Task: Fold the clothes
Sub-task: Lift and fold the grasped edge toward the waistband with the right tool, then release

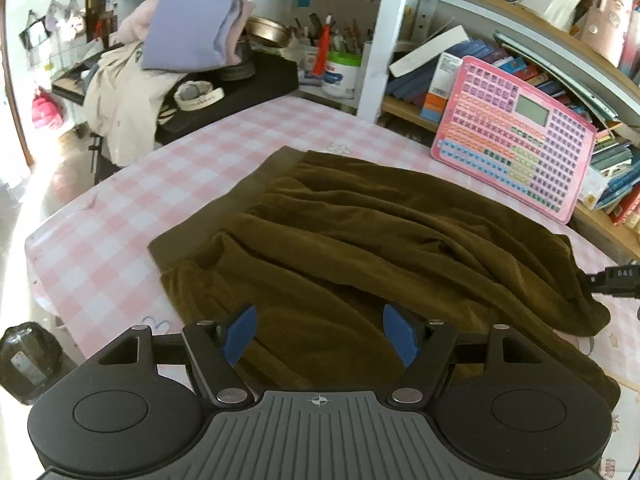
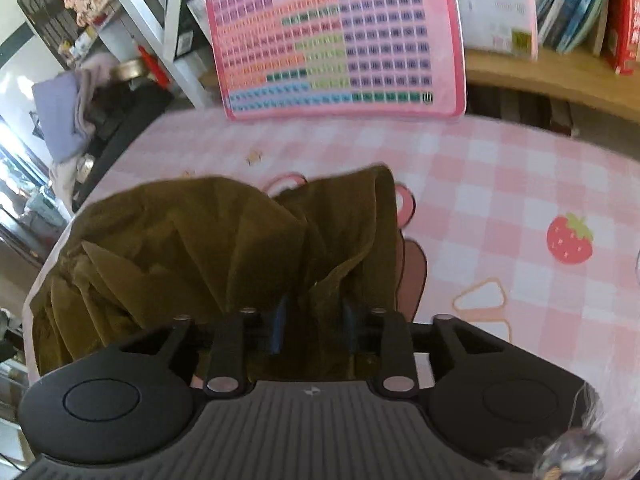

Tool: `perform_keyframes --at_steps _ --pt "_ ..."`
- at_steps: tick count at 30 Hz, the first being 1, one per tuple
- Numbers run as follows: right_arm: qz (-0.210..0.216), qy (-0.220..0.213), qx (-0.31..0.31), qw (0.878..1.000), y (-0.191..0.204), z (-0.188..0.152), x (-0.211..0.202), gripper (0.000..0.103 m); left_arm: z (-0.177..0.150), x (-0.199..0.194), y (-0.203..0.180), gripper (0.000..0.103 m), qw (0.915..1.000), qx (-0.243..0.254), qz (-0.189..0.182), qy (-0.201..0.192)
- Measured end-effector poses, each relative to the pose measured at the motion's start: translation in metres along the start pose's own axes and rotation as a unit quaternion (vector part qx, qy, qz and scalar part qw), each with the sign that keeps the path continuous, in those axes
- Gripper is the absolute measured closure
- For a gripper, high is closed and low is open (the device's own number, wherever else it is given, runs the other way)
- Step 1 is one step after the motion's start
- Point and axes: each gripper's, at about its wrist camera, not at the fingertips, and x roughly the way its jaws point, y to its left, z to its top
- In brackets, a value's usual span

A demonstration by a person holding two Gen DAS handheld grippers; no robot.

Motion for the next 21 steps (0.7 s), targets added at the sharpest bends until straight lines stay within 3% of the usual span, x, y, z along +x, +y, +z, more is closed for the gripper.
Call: perform_keyframes --at_steps 1,2,3,6,9,11,14,16,18,21 --pt "-0.001 0.005 0.003 1.000 -0.002 -0.001 0.003 0.075 0.000 0.001 0.002 0.031 1.0000 -0.002 0.002 0.002" --pt "0.003 0.002 0.008 1.000 -0.004 -0.002 0.002 0.092 -0.001 0.001 0.003 0.031 1.0000 -0.004 0.005 0.003" --pt "0.008 -0.002 0.013 1.000 -0.006 -0.003 0.001 0.097 -0.001 0.001 0.004 0.031 1.0000 -0.005 0.007 0.003" --pt "0.049 -0.029 0.011 0.998 0.002 -0.004 -0.024 0.098 0.000 0.001 0.005 0.031 1.0000 -0.006 0.008 0.001" --pt "0.135 -0.074 0.001 0.988 0.024 -0.002 -0.066 0.099 0.001 0.004 0.005 0.031 0.9999 -0.008 0.008 -0.001" --pt "0.196 -0.132 0.013 0.972 0.040 0.000 -0.101 0.099 0.002 0.006 0.005 0.031 0.9999 -0.011 0.008 -0.001" --pt "0.269 -0.255 0.071 0.926 0.045 0.014 -0.143 0.099 0.003 0.010 0.002 0.031 0.9999 -0.013 0.005 0.001" --pt "0.256 -0.313 0.097 0.909 0.040 0.029 -0.150 0.099 0.003 0.011 -0.002 0.031 0.9999 -0.012 0.002 0.001" --pt "0.187 -0.331 0.102 0.919 0.031 0.046 -0.135 0.099 0.003 0.009 -0.006 0.031 1.0000 -0.009 -0.001 0.000" --pt "0.058 -0.286 0.115 0.950 0.003 0.065 -0.083 0.099 0.000 0.004 -0.007 0.031 0.9999 -0.010 0.001 -0.003"
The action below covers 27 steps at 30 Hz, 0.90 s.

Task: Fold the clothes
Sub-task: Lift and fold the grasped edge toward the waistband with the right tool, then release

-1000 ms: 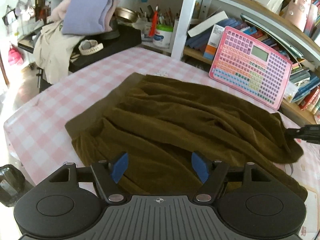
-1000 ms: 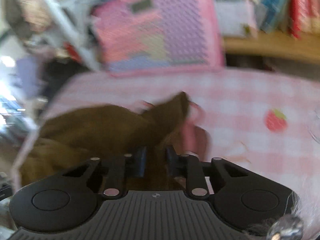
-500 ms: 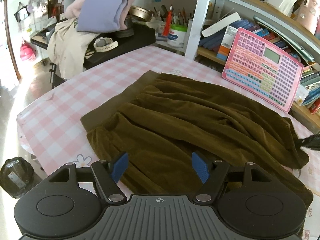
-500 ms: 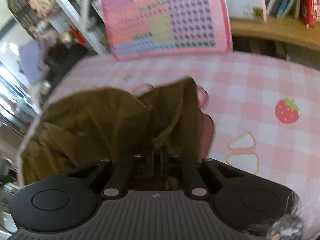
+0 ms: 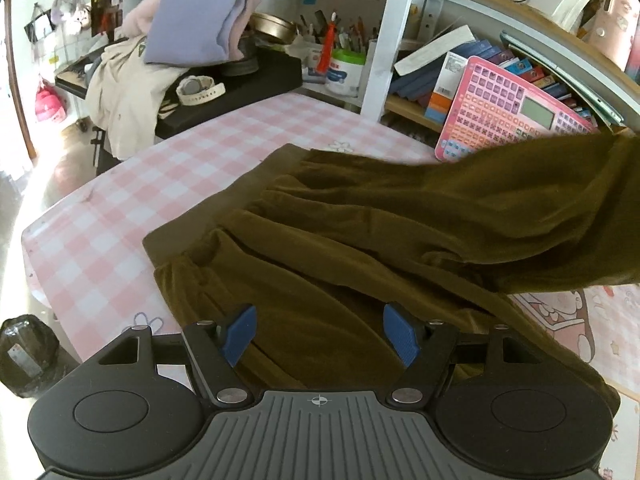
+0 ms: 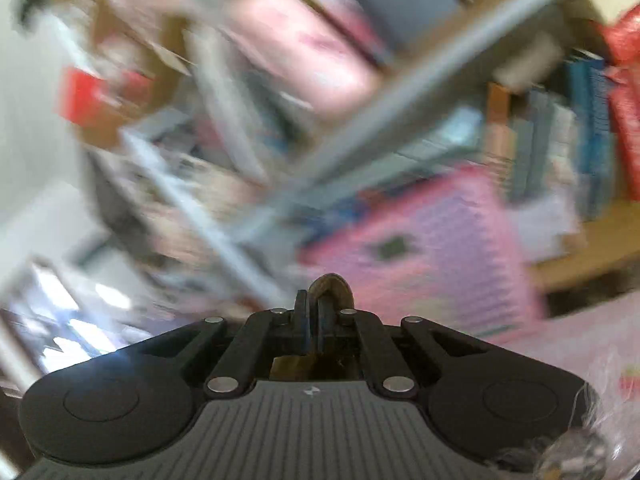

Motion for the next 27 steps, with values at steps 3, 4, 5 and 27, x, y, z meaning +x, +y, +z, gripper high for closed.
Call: perform_keyframes --at_steps 3,4,5,27 --pt "-0.124 0.067 -0.013 0.990 -0.040 -0.016 0.046 0.093 -0.003 -0.005 0.005 0.031 0.9999 -0.006 0.013 0.003" --pt "-0.164 0.089 -0.017 0.982 -0.053 -0.021 0.062 0.093 -0.004 -0.006 0.007 0.031 0.9998 -0.008 0.020 0.005" --pt "-0.183 0.099 -0.015 0.978 -0.061 -0.025 0.065 0.092 -0.006 -0.008 0.010 0.031 0.9995 -0.012 0.027 0.007" --pt "-0.308 0.186 -0.275 0.891 -0.023 -0.117 0.002 0.078 0.031 0.018 -0.009 0.031 0.9984 0.046 -0.027 -0.019"
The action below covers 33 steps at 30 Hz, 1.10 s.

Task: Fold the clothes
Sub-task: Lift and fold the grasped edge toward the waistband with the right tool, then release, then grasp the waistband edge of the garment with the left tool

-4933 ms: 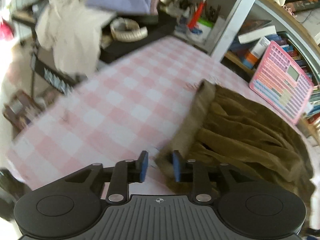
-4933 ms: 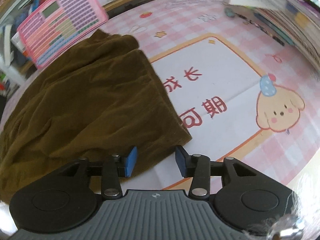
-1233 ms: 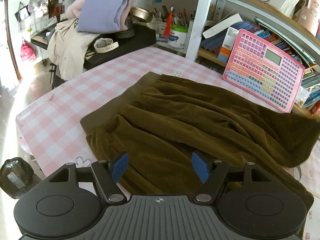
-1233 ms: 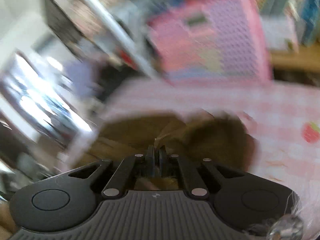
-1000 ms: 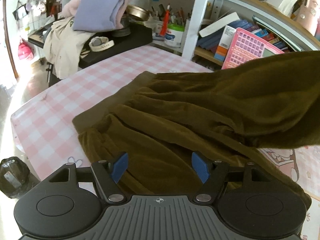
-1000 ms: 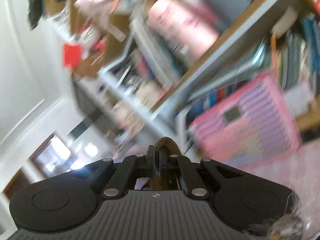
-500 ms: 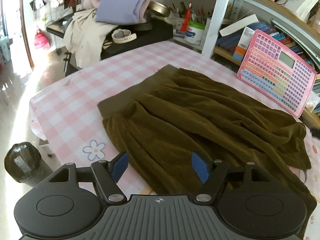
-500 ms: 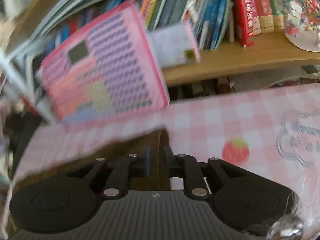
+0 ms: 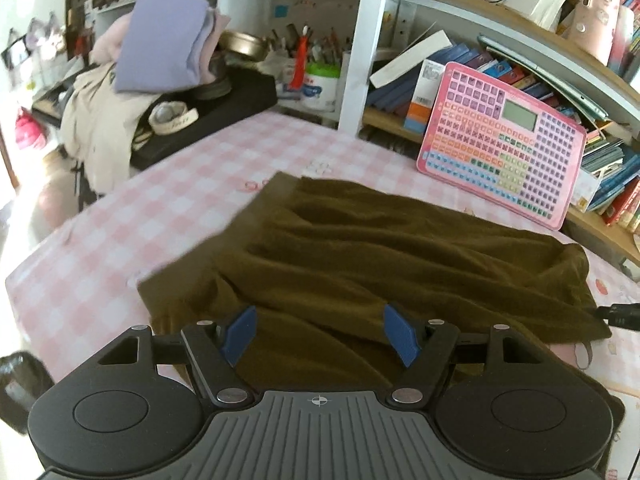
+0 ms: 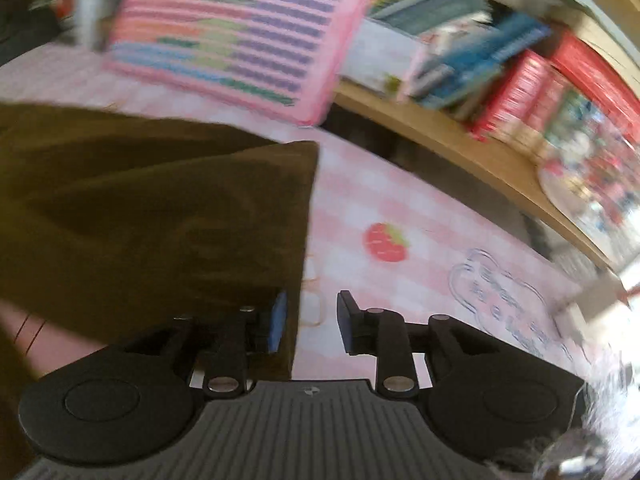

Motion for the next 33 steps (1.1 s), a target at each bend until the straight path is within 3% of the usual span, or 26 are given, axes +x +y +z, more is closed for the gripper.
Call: perform_keyframes --at_steps 2,7,12,15,18,20,23,25,28,33 --pt "0.025 -0.011 0.050 0.998 0.000 0.001 -0.011 0.076 0.011 0.009 0.004 0.031 0.9998 0.017 -0.010 -0.006" --pt "0.039 -0.027 0.102 0.994 0.022 -0.009 -0.058 0.072 0.047 0.052 0.021 0.035 0.9964 0.063 -0.057 -0.007" --pt "0.027 -0.003 0.120 0.992 0.061 -0.041 -0.099 0.069 0.086 0.118 0.036 0.074 0.9894 0.081 -0.117 0.028" --pt "-0.017 0.026 0.096 0.995 0.098 -0.067 -0.113 0.067 0.104 0.153 0.045 0.084 0.9849 0.073 -0.148 0.052" --pt "-0.042 0.043 0.111 0.992 0.123 -0.087 -0.125 0.067 0.110 0.182 0.051 0.085 0.9805 0.070 -0.164 0.081" --pt "-0.054 0.051 0.134 0.988 0.135 -0.097 -0.131 0.067 0.111 0.197 0.053 0.087 0.9806 0.080 -0.156 0.088" --pt "-0.075 0.066 0.165 0.981 0.146 -0.108 -0.135 0.067 0.117 0.216 0.062 0.098 0.9851 0.070 -0.133 0.083" --pt "-0.090 0.077 0.172 0.978 0.152 -0.114 -0.135 0.067 0.126 0.224 0.071 0.098 0.9889 0.044 -0.119 0.078" --pt "-0.102 0.074 0.179 0.976 0.157 -0.118 -0.138 0.064 0.138 0.235 0.074 0.098 0.9923 0.050 -0.092 0.067" --pt "-0.107 0.077 0.194 0.972 0.157 -0.113 -0.136 0.063 0.147 0.230 0.082 0.097 0.9889 0.063 -0.115 0.069"
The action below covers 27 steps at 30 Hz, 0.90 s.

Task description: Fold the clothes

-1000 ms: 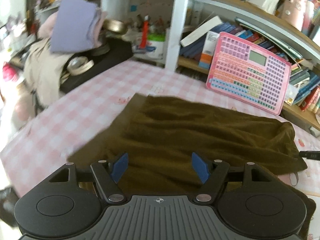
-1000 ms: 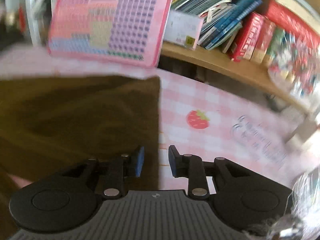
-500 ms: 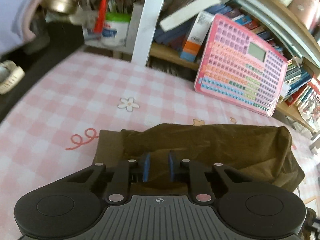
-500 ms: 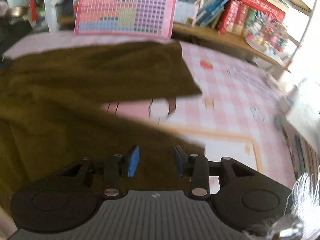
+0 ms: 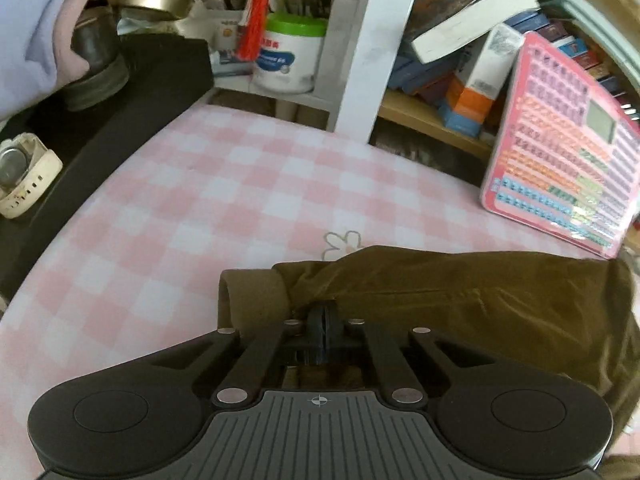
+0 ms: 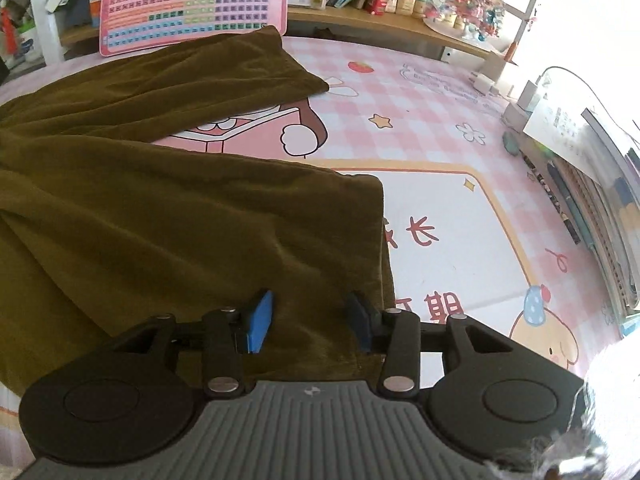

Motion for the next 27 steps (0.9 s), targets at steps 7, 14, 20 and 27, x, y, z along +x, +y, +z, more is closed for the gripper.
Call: perform_keyframes --at_steps 7,14,20,27 --pt "0.002 -0.029 0.038 0.999 -0.013 0.031 0.005 0.065 -0.041 -0.063 0.019 0.088 0.9981 0.008 -0.057 -0.021" --pt "0.034 0.009 0.069 0.997 -0.022 0.053 0.038 0.072 -0.092 -0.112 0.034 0.088 0.9976 0.007 -0.066 -0.020" --pt "0.015 0.007 0.048 0.999 -0.032 0.068 0.057 0.075 -0.109 -0.132 0.050 0.088 0.9990 -0.014 -0.035 -0.023" --pt "0.010 -0.026 0.041 0.999 -0.037 0.074 0.048 0.066 -0.121 -0.146 0.059 0.065 0.9989 -0.034 -0.011 -0.032"
